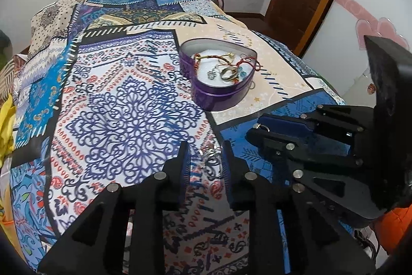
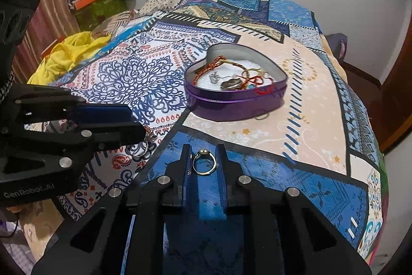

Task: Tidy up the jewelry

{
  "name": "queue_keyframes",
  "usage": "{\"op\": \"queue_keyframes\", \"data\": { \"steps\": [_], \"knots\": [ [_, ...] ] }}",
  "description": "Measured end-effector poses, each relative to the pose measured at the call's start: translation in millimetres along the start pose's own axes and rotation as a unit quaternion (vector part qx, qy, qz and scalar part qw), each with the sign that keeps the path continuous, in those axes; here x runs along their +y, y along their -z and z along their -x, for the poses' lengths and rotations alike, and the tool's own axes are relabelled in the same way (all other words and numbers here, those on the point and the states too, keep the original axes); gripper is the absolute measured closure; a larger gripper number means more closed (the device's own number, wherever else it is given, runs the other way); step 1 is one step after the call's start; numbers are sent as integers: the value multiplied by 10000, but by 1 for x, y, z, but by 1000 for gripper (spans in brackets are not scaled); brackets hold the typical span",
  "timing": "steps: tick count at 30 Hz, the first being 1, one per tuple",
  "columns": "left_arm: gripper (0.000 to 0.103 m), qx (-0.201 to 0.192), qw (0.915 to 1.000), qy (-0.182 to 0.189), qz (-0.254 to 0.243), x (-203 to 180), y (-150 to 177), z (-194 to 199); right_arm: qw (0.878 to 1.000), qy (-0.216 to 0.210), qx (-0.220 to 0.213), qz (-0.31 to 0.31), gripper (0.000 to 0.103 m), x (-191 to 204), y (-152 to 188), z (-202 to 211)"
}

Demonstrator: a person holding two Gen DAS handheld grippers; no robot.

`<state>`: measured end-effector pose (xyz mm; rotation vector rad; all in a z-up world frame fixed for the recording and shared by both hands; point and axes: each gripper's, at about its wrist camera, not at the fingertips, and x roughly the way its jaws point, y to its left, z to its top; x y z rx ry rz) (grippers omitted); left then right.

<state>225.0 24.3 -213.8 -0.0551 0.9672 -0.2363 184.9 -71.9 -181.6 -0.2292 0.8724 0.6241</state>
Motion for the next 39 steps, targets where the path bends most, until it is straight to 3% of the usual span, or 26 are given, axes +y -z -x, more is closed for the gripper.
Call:
{"op": "queue_keyframes", "data": {
  "steps": [5, 7, 16, 31, 39],
  "knots": [
    [80, 90, 9999, -115, -66, -7, -1, -11, 9998, 64, -101, -147, 87, -10, -1, 9],
    [92, 62, 9998, -191, -18, -7, -2, -13, 9997, 77, -156, -177, 87, -12, -2, 12],
    [92, -161, 9995, -256, -36, -6, -8, 0, 9985, 62, -464, -291, 87, -19, -14, 24],
    [92, -983, 9949, -116, -208, -20, -66, 26, 9924, 26, -1137, -473, 87, -36, -64, 44],
    [92, -980, 9951, -35, -137, -12, -75, 14, 9928, -53, -1113, -440, 87, -38, -76, 30]
  ]
}}
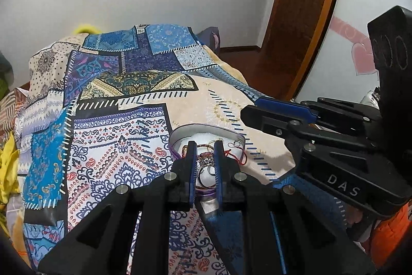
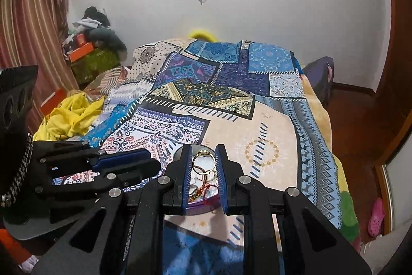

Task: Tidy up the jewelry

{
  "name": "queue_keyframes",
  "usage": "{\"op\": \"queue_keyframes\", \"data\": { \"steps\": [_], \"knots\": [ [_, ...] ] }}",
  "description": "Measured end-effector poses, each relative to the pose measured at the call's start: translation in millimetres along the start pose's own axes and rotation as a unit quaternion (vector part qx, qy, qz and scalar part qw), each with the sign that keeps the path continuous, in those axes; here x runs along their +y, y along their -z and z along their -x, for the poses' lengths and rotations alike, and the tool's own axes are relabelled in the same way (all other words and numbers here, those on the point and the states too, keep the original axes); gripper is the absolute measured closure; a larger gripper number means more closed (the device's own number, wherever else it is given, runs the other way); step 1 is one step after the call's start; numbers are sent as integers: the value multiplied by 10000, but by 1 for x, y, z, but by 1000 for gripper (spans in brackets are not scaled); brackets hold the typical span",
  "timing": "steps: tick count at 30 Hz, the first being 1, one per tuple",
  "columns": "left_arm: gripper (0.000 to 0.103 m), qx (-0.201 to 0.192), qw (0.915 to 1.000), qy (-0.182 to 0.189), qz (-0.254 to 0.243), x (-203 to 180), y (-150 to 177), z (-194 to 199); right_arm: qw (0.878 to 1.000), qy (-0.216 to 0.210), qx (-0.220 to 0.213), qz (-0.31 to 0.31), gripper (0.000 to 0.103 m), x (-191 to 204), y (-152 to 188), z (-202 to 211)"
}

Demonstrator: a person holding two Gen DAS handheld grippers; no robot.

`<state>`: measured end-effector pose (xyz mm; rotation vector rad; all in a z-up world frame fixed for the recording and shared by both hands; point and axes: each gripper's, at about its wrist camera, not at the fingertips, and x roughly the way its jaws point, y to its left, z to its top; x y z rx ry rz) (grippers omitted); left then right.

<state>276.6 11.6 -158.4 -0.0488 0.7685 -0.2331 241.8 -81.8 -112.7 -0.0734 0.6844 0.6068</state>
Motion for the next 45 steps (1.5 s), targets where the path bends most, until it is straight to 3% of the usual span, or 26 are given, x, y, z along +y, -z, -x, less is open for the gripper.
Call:
{"op": "queue_keyframes", "data": {
  "steps": [14, 24, 31, 35, 39, 45],
  "knots": [
    [92, 152, 9998, 105, -26, 1, 5, -16, 9995, -76, 298, -82, 86, -5, 3, -12],
    [91, -129, 9999, 60, 33, -2, -4, 24, 9999, -50, -34, -82, 84, -1, -10, 27],
    [83, -759, 9970, -150, 16, -11, -17, 92, 9980, 67, -621, -10, 84, 17, -18, 88],
    [81, -1282, 9911, -340, -95, -24, -20, 142, 9937, 163, -1108, -21, 84, 27, -21, 129],
    [65, -1916, 9799, -531, -164, -40, -16, 194, 9848, 300, -1712, 13, 84, 44, -21, 177],
    [52, -2669, 9604, -766, -204, -57, -4, 255, 9655, 623, -2522, 167, 82, 72, -12, 230]
  ]
}}
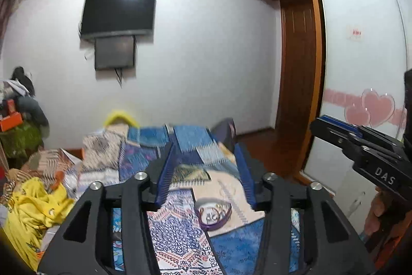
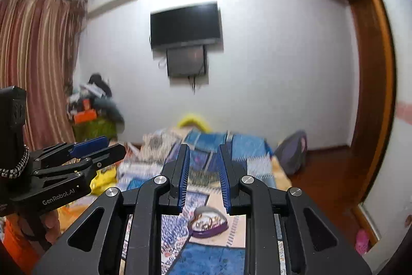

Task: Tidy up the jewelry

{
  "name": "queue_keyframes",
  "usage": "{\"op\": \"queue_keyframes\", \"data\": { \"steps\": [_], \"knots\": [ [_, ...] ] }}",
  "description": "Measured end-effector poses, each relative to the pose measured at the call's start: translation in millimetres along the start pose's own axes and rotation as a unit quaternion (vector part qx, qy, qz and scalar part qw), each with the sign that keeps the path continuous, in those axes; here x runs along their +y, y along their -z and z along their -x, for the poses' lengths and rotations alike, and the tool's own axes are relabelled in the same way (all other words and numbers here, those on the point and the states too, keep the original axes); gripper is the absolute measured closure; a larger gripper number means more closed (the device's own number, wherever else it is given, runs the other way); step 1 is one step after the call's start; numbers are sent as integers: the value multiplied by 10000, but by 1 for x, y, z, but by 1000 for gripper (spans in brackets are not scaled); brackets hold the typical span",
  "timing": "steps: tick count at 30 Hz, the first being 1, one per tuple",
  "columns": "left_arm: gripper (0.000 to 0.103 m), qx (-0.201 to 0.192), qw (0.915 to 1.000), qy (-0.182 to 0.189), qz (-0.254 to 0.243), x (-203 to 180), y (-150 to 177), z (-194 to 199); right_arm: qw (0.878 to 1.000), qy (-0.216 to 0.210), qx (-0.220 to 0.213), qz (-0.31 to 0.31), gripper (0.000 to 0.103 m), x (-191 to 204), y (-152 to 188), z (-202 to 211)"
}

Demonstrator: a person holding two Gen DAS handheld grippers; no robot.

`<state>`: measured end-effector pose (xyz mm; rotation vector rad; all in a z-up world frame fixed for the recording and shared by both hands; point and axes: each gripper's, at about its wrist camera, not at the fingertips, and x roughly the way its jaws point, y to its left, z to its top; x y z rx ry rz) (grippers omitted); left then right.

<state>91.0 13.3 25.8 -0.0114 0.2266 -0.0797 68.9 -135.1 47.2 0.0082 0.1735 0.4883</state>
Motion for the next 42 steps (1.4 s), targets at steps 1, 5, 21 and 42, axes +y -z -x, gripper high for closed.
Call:
{"op": "queue_keyframes", "data": {
  "steps": [1, 5, 21, 42],
  "knots": [
    [51, -123, 9999, -65, -10, -1, -2, 9, 9999, 37, -104, 35, 78, 4, -1, 7],
    [30, -429, 9987, -271, -88, -6, -2, 34, 9985, 311, -418, 157, 50, 15, 1, 20],
    [1, -630, 9969, -465, 41, -14, 12, 59, 9942, 855, -611, 228, 1, 25, 17, 43],
    [1, -560, 9975, -417, 93, -12, 15, 57, 9959, 793, -413, 162, 1, 21, 23, 48]
  ]
}}
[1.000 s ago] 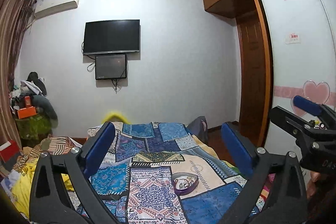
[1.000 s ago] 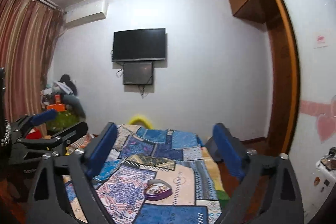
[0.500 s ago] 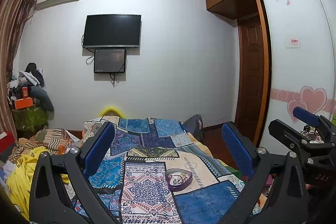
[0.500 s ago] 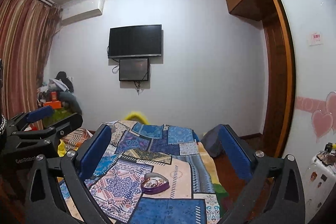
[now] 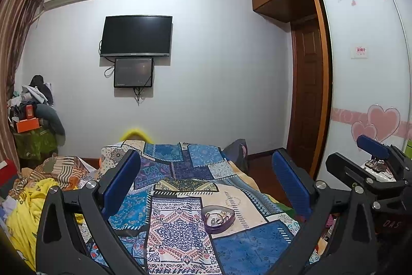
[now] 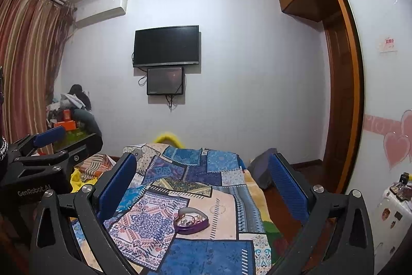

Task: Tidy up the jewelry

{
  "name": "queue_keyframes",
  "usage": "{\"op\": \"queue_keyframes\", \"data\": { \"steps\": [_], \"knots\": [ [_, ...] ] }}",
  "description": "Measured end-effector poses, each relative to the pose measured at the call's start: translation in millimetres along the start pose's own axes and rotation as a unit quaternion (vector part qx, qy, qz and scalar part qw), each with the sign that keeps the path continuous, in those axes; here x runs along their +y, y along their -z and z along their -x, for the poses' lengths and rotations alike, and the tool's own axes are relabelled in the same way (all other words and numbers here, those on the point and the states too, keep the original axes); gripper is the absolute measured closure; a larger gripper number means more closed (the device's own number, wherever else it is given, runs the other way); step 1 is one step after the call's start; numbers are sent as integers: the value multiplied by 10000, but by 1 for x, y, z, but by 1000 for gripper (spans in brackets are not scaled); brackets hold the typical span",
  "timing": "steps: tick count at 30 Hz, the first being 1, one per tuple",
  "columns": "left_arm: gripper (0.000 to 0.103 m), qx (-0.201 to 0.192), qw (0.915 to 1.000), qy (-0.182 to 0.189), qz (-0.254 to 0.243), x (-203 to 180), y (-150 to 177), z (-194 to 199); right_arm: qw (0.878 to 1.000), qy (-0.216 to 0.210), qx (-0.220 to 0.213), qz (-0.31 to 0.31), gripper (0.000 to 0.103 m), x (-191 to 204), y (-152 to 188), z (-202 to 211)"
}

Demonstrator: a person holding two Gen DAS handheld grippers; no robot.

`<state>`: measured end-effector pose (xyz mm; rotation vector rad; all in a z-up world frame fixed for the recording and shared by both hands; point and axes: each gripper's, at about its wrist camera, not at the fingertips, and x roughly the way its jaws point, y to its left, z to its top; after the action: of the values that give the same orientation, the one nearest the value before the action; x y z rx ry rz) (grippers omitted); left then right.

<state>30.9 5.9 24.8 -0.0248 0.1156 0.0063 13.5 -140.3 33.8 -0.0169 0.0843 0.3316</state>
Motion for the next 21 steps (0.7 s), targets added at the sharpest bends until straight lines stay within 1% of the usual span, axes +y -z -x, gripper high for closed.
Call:
{"op": "queue_keyframes", "data": {
  "steps": [21],
  "knots": [
    [0, 116, 9999, 43, 15, -3, 6, -2, 9999, -16, 107, -48, 1, -2, -1, 0]
  ]
}}
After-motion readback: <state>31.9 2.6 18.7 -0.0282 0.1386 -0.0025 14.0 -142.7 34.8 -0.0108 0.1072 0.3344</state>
